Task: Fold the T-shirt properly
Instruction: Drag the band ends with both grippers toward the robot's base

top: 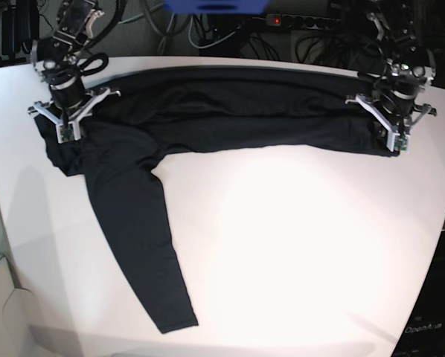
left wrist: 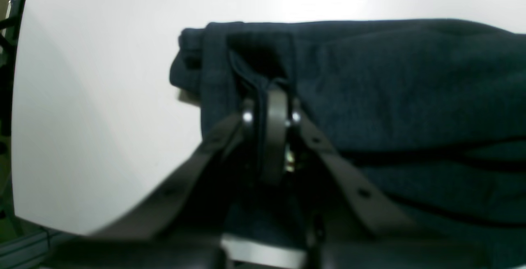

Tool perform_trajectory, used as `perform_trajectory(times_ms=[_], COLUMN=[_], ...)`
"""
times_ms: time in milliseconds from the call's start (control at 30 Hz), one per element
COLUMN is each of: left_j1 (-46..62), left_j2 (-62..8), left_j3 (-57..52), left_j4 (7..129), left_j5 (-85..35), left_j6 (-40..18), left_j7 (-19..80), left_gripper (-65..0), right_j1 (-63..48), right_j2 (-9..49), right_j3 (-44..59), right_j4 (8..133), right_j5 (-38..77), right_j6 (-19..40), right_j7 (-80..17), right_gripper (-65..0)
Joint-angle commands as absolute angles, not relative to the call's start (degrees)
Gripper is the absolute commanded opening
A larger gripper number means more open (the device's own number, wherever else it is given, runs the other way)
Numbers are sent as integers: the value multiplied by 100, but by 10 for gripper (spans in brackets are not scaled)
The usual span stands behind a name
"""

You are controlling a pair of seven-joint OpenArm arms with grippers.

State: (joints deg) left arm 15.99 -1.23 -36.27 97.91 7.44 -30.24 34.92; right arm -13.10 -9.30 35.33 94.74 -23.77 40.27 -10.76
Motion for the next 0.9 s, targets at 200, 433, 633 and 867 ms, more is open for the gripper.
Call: perform_trajectory(times_ms=[200,433,633,867], left_j1=[1692,1877,2035,2149], left_j2=[-154,-145,-84,-84], left_j3=[-3653,-3653,-3705,-3793], left_j4=[9956,9965,10273,10475], left_j5=[673,655,655,655], left_j6=[-3011,-3011,-3020,-3442], left_j7=[3398,3371,3371,3415], left_gripper=[-650,-650,-650,-650], right_j1=[-1516,-1727,-2026,-2246], right_j2=[-900,-900,-900,-900], right_j3=[3538,3574,3582,3626], right_j4=[10105,10255,10448,10624], right_j5=[-2255,-2255,-1903,-1771], right_j6=[4000,4000,4000,4000], right_j7=[-927,-910,-901,-901], right_gripper=[-649,-650,-650,-650])
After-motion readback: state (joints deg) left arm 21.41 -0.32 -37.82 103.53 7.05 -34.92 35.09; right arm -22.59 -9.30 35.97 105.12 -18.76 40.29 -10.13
